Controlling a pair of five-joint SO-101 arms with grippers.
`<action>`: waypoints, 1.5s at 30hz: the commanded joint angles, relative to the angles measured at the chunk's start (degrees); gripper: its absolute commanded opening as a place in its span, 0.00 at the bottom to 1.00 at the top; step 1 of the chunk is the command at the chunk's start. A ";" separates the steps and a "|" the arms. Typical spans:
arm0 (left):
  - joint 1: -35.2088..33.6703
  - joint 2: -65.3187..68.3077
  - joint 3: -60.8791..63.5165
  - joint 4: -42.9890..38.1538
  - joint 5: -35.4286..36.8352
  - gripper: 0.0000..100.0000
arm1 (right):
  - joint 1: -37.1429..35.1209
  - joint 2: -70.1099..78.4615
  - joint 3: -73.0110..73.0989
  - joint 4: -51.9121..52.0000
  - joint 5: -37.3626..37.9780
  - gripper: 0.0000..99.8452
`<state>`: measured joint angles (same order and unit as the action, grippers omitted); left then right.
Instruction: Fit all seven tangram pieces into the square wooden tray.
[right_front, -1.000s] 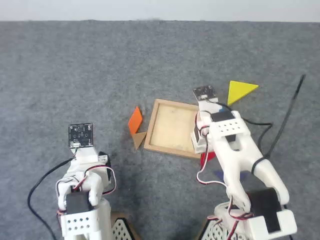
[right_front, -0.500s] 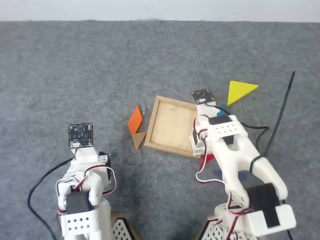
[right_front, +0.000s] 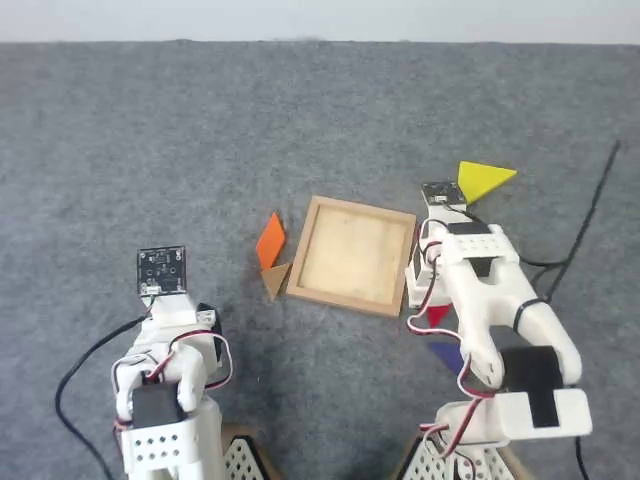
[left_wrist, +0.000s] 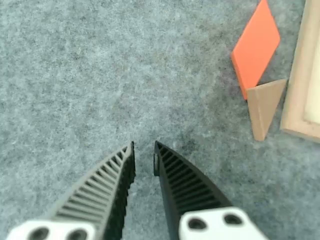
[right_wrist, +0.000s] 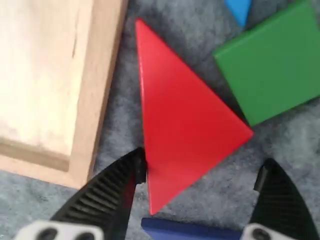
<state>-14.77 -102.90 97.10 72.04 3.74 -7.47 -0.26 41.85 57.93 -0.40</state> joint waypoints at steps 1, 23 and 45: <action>-0.18 -1.05 -0.66 0.26 0.53 0.06 | 0.22 0.22 -0.70 0.04 2.02 0.35; -0.18 -1.05 -0.66 0.26 0.53 0.06 | -1.98 0.31 -0.79 -0.13 10.81 0.24; -0.18 -1.05 -0.66 0.26 0.53 0.06 | -1.98 -11.38 2.46 -2.86 11.60 0.26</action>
<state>-14.77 -102.90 97.10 72.04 3.74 -9.23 -13.10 46.15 56.44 10.07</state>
